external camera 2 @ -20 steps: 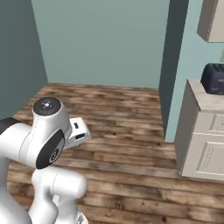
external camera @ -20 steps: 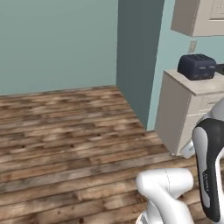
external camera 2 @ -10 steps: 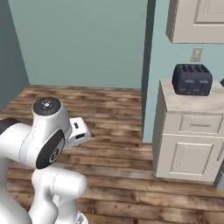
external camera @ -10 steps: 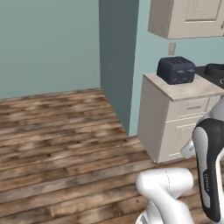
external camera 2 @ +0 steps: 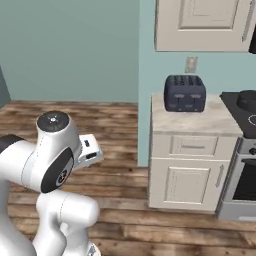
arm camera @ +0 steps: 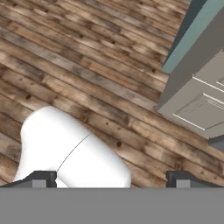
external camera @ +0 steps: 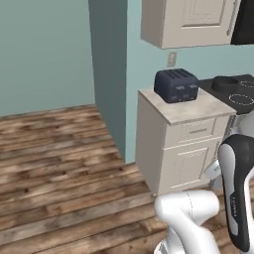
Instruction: Move the pot and pan from the stove into the sink.
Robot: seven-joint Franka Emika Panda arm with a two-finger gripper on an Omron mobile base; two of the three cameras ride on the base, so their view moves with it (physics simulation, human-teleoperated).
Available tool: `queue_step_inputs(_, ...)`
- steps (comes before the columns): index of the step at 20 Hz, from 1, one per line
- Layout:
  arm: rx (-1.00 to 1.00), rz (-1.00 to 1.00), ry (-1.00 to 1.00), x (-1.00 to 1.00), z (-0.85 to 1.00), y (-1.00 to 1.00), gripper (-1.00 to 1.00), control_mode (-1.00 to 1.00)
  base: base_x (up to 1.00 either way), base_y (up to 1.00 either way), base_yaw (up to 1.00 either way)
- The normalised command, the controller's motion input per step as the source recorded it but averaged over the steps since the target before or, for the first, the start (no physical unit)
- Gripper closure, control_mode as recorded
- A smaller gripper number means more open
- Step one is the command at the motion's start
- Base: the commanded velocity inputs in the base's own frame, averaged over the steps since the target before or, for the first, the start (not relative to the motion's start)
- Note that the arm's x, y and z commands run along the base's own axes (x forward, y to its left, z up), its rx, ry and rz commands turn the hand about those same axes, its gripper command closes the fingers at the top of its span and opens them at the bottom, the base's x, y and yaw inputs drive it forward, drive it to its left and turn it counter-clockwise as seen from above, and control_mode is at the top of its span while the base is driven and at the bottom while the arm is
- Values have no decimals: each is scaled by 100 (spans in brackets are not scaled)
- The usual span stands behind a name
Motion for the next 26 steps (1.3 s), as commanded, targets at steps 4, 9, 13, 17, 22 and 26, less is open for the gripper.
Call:
queue_step_inputs(4,0,0,0,0,0,0,-100,100,49,-72,-10)
queue_step_inputs(9,0,0,0,0,0,0,-100,100,44,-73,-9)
queue_step_inputs(13,0,0,0,0,0,0,-100,100,34,-79,-6)
queue_step_inputs(17,0,0,0,0,0,0,-100,100,31,-85,-4)
queue_step_inputs(22,0,0,0,0,0,0,-100,100,31,-83,-1)
queue_step_inputs(26,0,0,0,0,0,0,-100,100,32,-74,0)
